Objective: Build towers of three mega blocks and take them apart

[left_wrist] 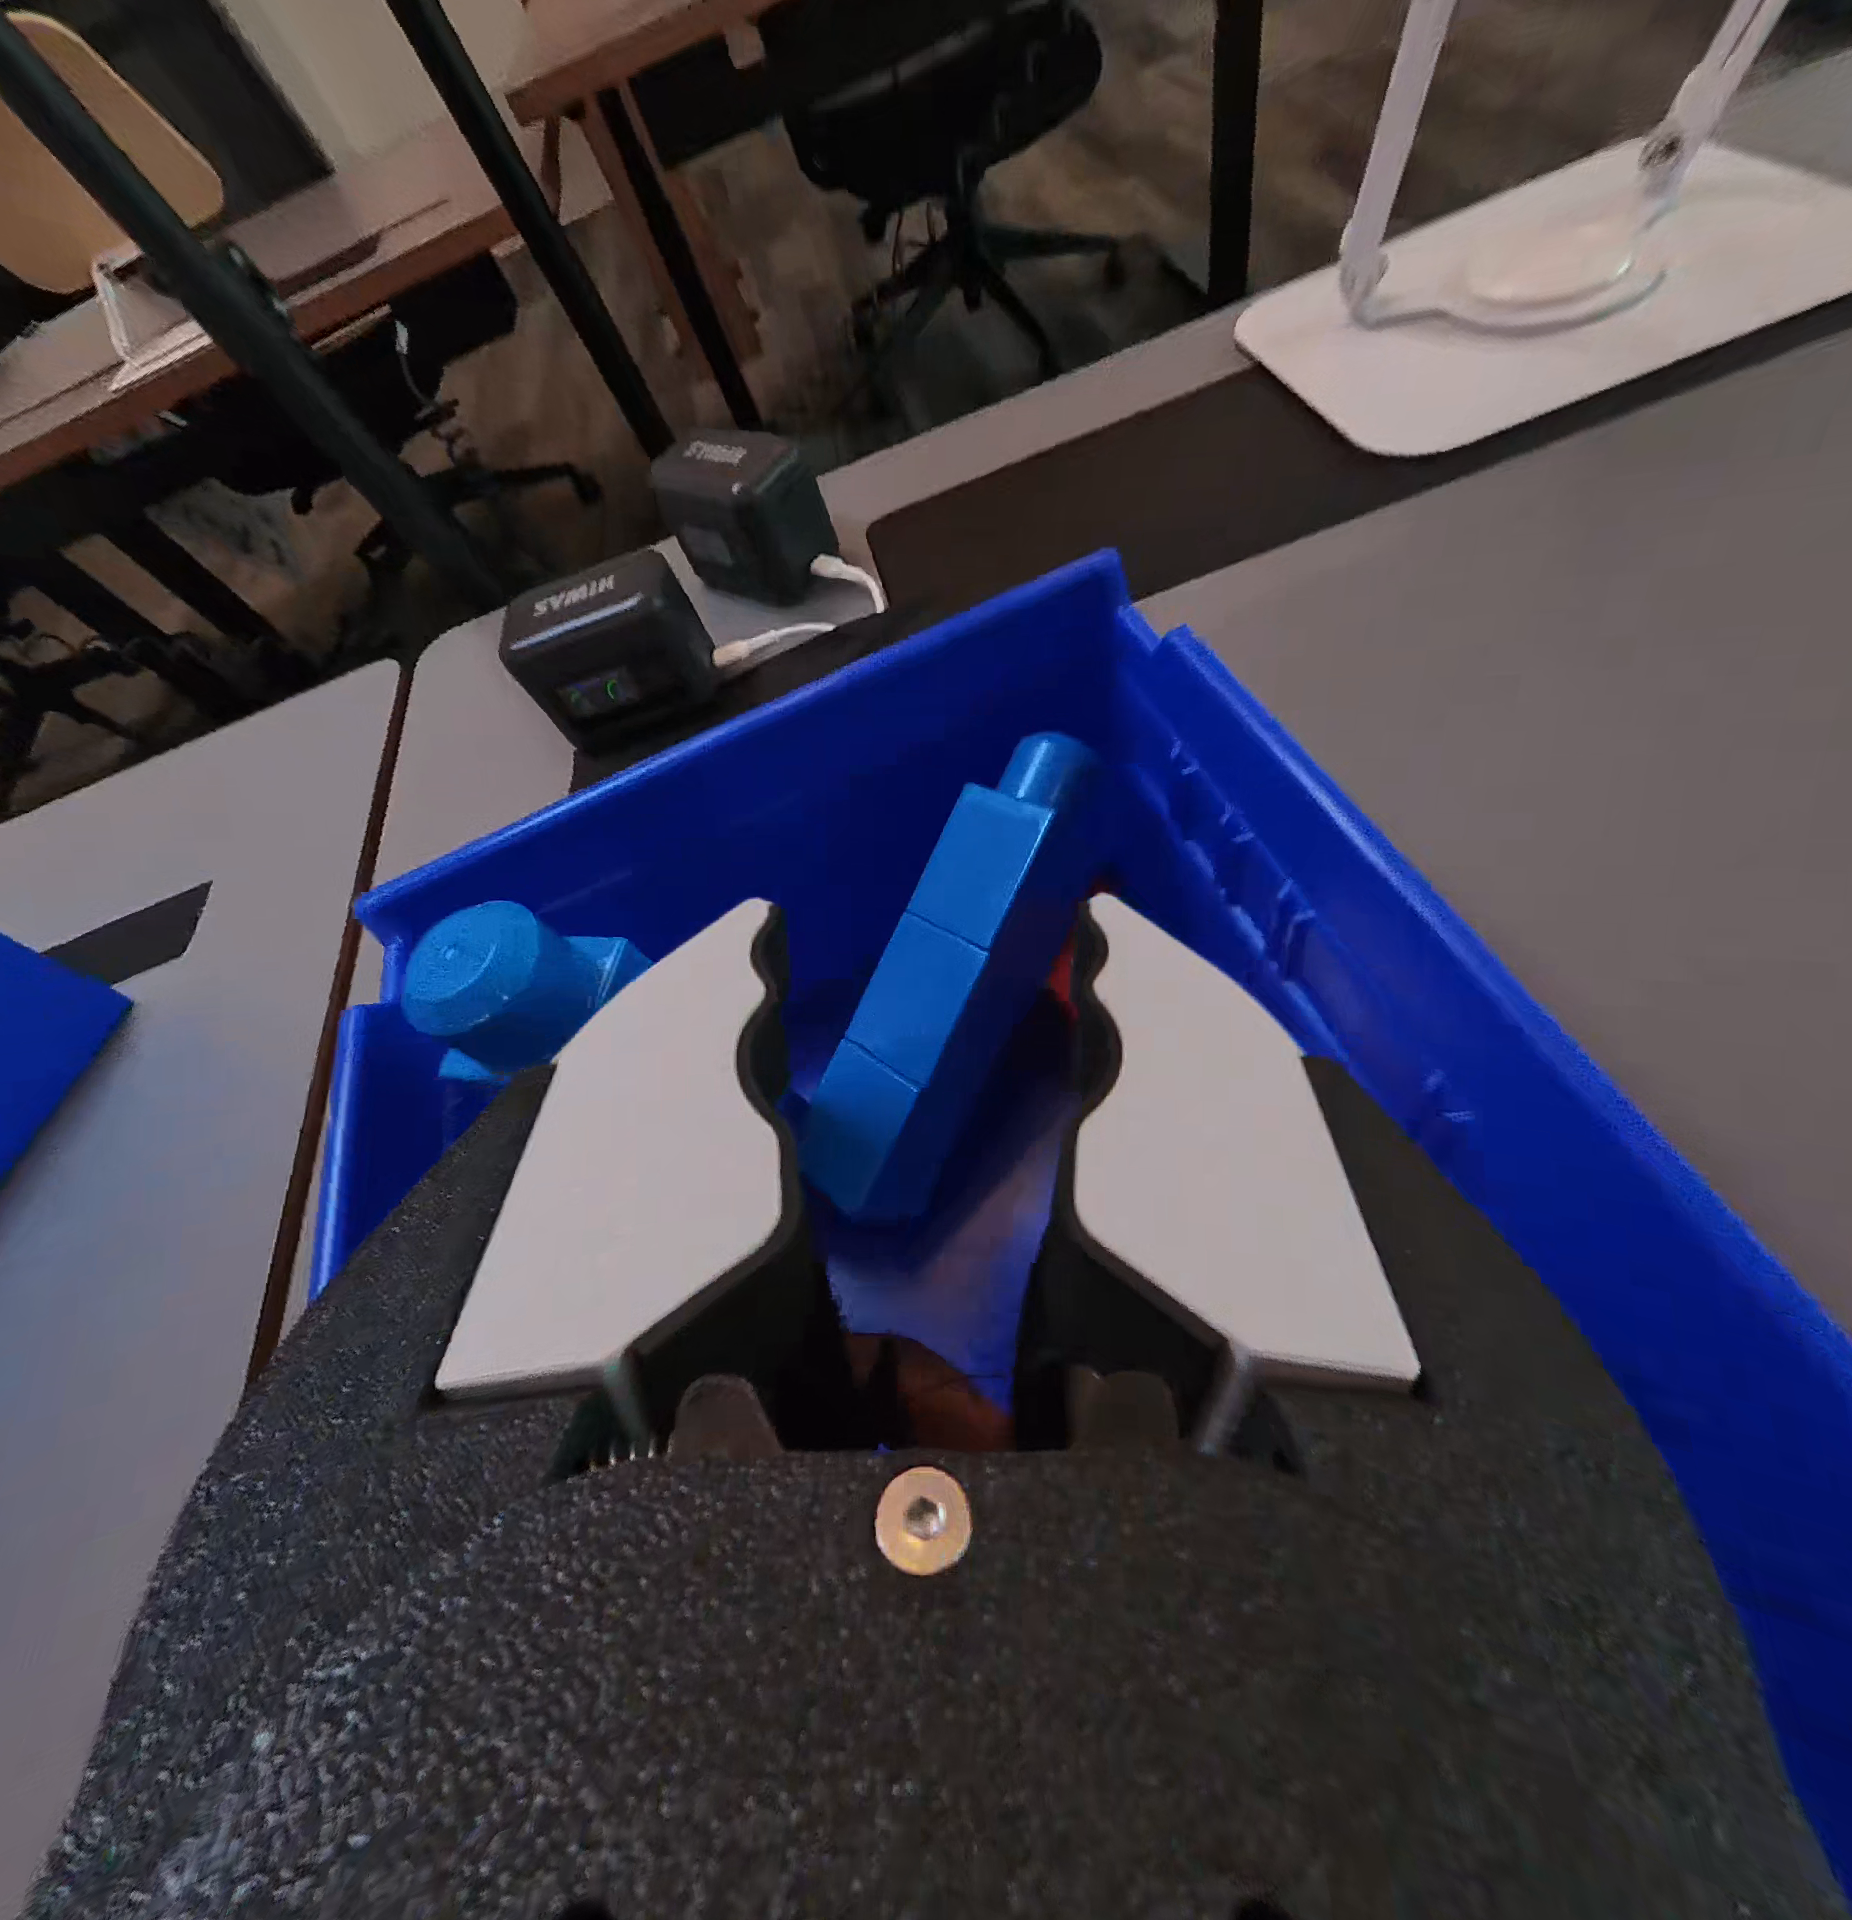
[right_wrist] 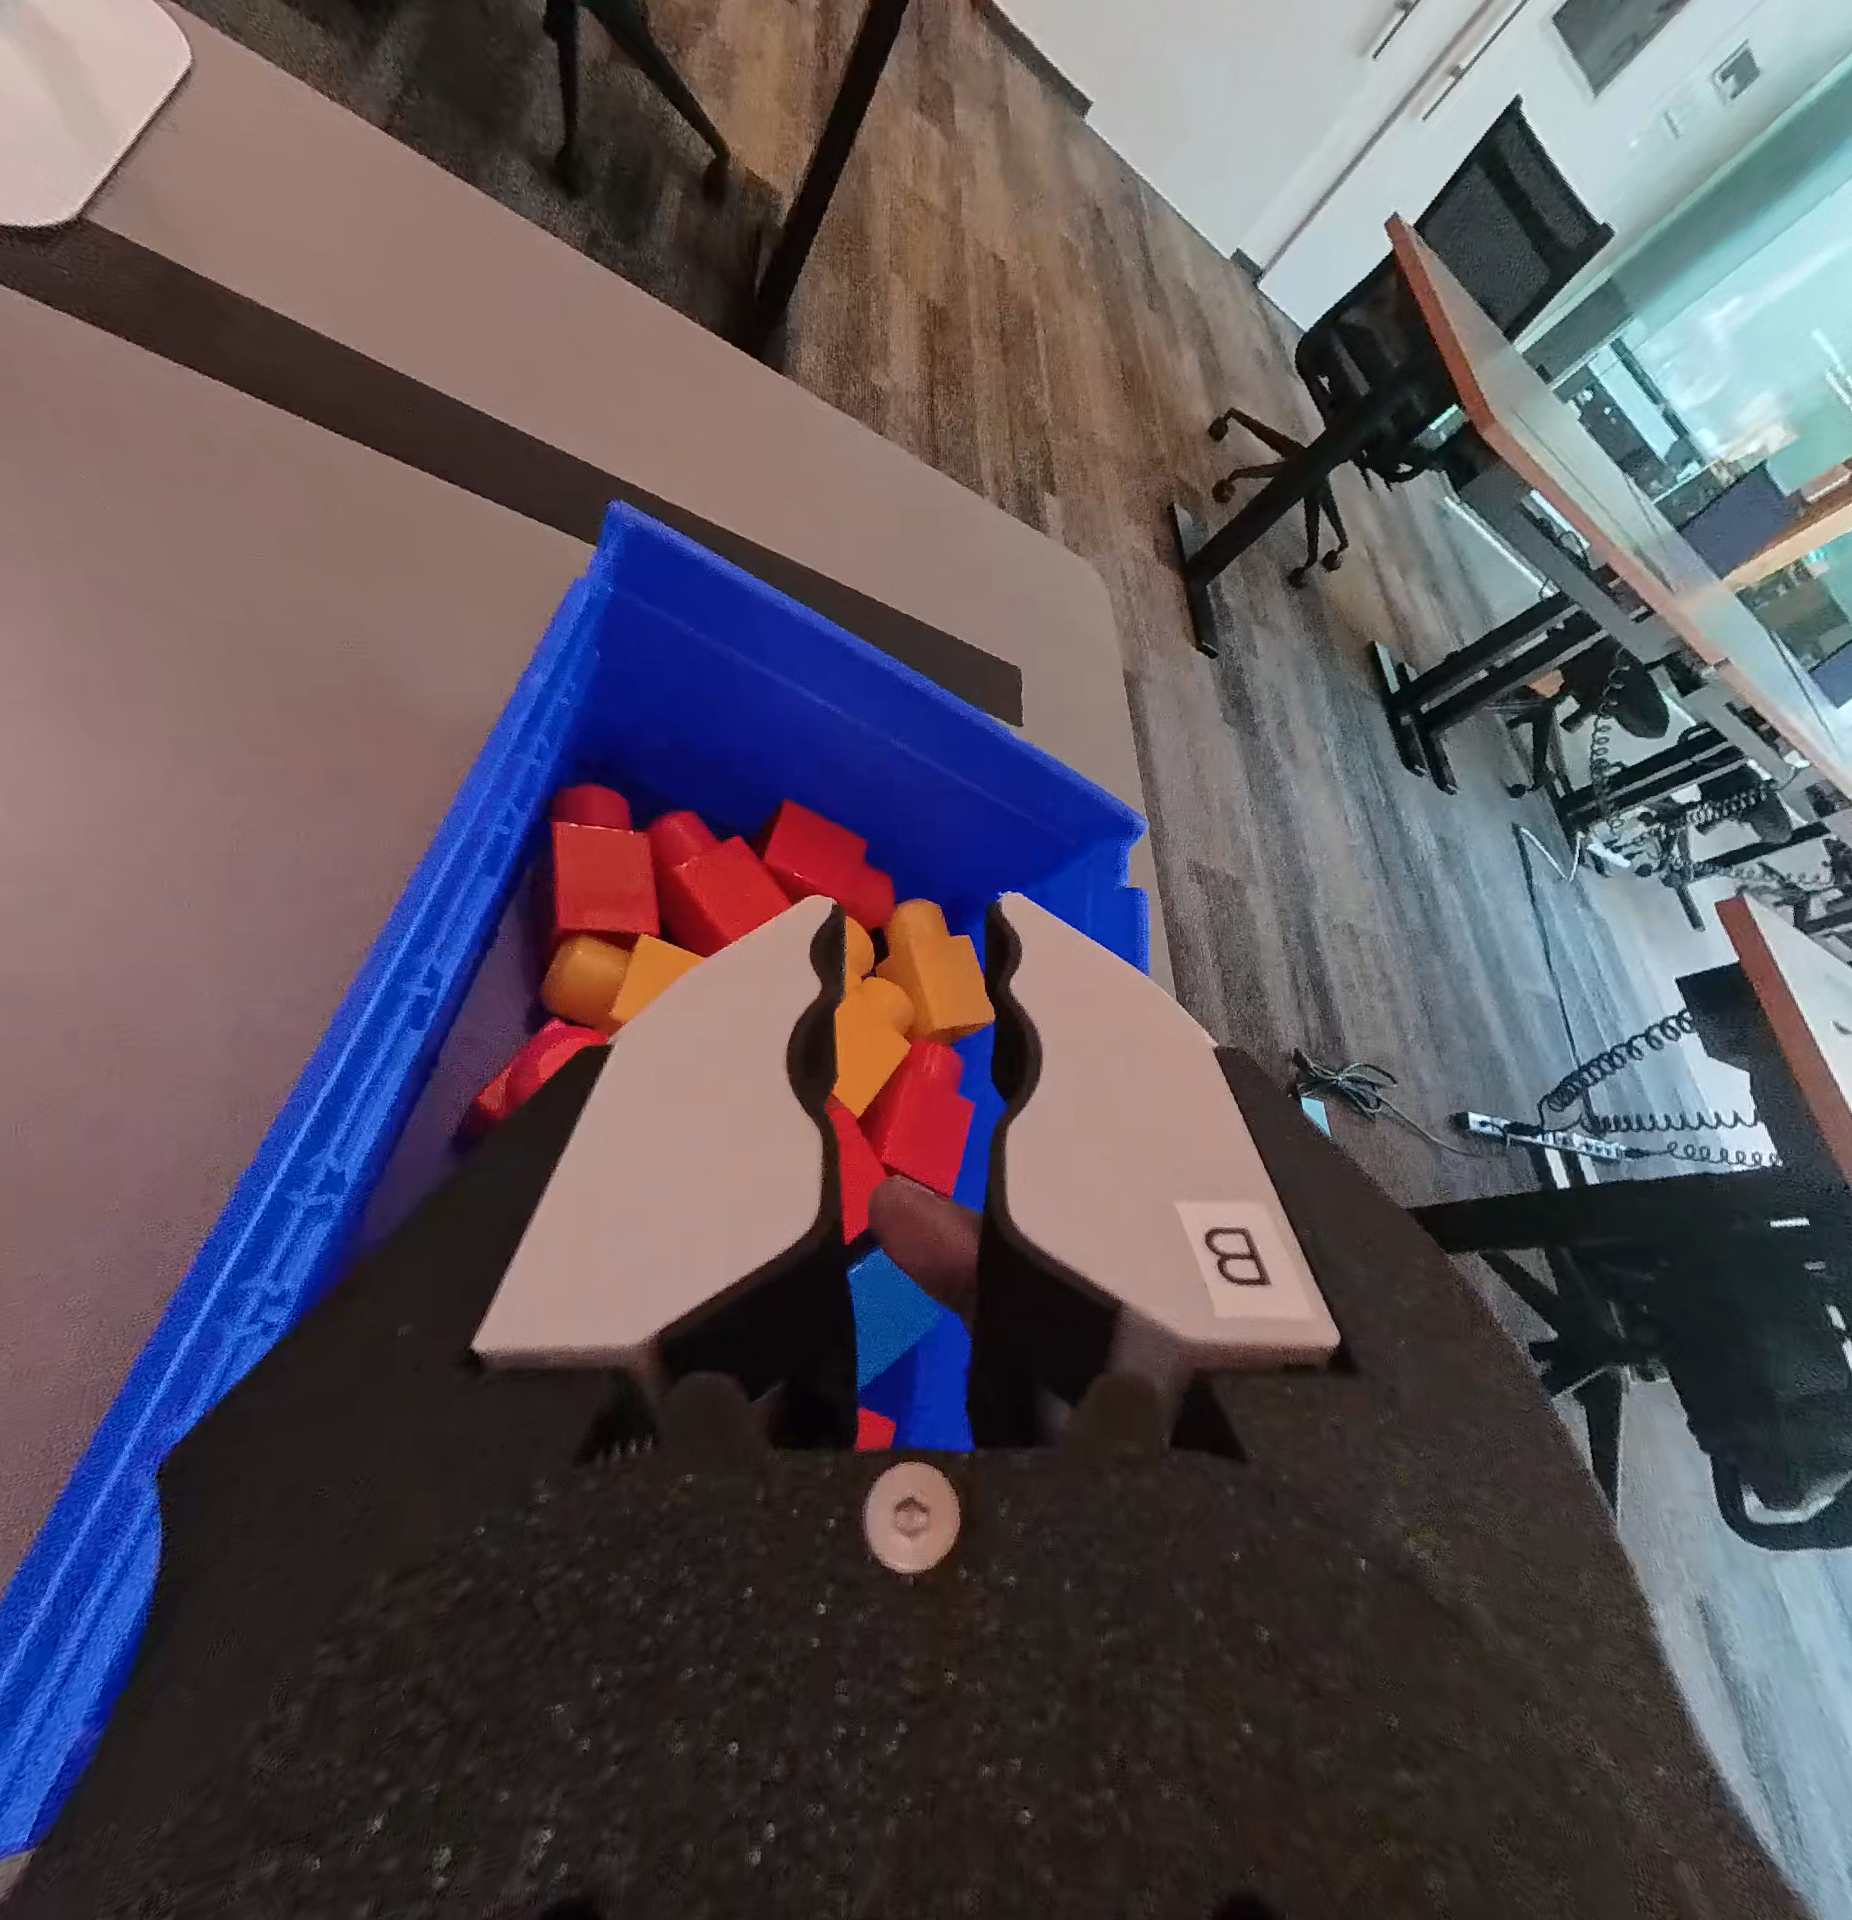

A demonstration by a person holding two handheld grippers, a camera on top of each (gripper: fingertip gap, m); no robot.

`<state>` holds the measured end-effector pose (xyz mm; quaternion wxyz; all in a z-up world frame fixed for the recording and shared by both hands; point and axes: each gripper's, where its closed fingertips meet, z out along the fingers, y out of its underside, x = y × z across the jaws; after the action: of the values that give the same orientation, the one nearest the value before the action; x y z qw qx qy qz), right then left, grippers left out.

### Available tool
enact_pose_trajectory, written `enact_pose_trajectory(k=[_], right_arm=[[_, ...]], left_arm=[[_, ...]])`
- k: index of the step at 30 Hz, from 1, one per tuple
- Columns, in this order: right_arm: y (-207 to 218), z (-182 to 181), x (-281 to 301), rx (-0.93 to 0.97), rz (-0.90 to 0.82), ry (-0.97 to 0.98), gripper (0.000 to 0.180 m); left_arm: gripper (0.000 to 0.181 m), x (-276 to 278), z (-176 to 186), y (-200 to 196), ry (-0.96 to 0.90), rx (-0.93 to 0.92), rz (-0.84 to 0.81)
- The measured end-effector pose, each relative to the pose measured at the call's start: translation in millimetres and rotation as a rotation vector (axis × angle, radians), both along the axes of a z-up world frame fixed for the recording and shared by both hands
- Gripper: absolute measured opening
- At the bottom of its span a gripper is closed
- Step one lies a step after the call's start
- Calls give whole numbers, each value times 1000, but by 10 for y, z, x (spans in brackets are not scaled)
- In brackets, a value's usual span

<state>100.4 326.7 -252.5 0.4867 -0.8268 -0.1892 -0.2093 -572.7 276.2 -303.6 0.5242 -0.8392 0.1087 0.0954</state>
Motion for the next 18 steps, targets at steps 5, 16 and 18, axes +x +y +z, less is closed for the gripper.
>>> enact_pose_trajectory(k=[5,16,18], right_arm=[[28,131,-186,57,71,22,26],[13,157,-252,68,114,-2,25],[13,162,-283,65,128,-15,25]], left_arm=[[51,-176,-449,22,307,-199,29],[45,-318,-861,116,530,-360,68],[45,-263,-802,124,442,-335,72]])
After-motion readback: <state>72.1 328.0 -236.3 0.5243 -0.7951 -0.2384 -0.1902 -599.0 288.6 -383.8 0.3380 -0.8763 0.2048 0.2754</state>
